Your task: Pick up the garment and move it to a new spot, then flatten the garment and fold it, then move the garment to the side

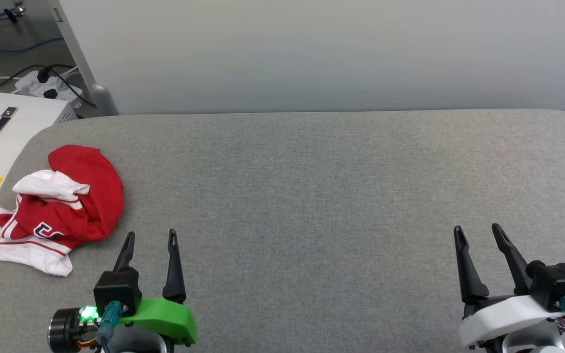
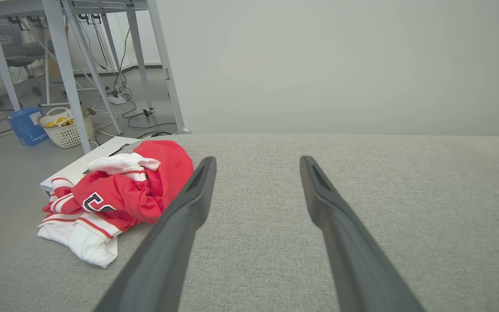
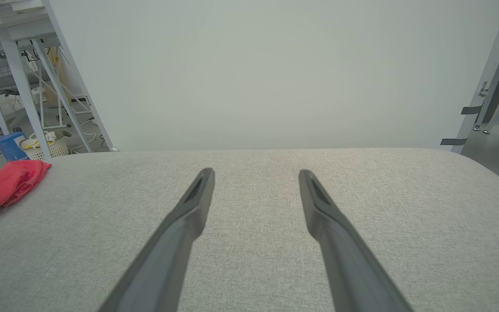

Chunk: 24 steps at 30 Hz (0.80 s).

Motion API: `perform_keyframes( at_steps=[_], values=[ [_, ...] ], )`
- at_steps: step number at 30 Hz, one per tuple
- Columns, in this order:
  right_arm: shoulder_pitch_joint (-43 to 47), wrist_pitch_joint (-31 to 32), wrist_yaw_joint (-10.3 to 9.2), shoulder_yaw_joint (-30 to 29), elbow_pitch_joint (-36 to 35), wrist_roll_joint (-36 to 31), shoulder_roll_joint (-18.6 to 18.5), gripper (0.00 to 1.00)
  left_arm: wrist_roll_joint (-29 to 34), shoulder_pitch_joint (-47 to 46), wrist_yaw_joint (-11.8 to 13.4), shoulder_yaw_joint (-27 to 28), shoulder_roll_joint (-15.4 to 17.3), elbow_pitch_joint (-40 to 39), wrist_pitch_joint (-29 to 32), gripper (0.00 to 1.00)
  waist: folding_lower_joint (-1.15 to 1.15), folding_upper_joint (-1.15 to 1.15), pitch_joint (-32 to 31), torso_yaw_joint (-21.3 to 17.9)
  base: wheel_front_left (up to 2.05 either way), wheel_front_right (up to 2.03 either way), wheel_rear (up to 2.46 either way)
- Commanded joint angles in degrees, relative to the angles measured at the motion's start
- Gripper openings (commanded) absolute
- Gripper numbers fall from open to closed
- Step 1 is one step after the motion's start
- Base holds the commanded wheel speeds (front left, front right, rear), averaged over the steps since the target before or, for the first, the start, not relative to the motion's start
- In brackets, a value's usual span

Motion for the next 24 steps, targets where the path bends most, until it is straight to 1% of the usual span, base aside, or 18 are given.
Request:
perform_keyframes(
  at_steps=[1,7,12,18,24],
  values=[
    [0.9,-0.7,-0.03,0.0,0.1,0.6,0.1,1.0,-0.4,1.0,0.6,-0.1,-0.2,0.3,-0.7,1.0,0.0,0.0,0.1,0.1,0.0,0.0,0.0],
    [1.1,-1.4,-0.03,0.6,0.0,1.1,0.1,1.0,-0.8,1.0,1.1,0.2,-0.2,0.4,-1.4,1.0,0.0,0.0,0.2,0.8,0.0,0.0,0.0],
    [1.3,-2.0,-0.04,1.5,-0.3,1.1,0.1,1.0,-1.1,1.0,1.5,0.8,-0.2,0.4,-2.0,1.0,0.0,0.0,0.4,2.3,0.0,0.0,0.0],
    [1.3,-2.7,-0.04,2.5,-0.9,1.0,0.1,1.0,-1.7,0.6,1.5,1.3,-0.2,0.7,-2.7,1.0,0.0,0.0,1.2,5.4,0.0,0.0,0.0],
    [1.2,-3.4,-0.04,3.9,-1.2,0.5,0.1,1.0,-2.2,0.4,1.8,1.4,-0.2,1.2,-3.4,1.0,0.0,0.0,2.0,9.4,0.0,0.0,0.0]
  ],
)
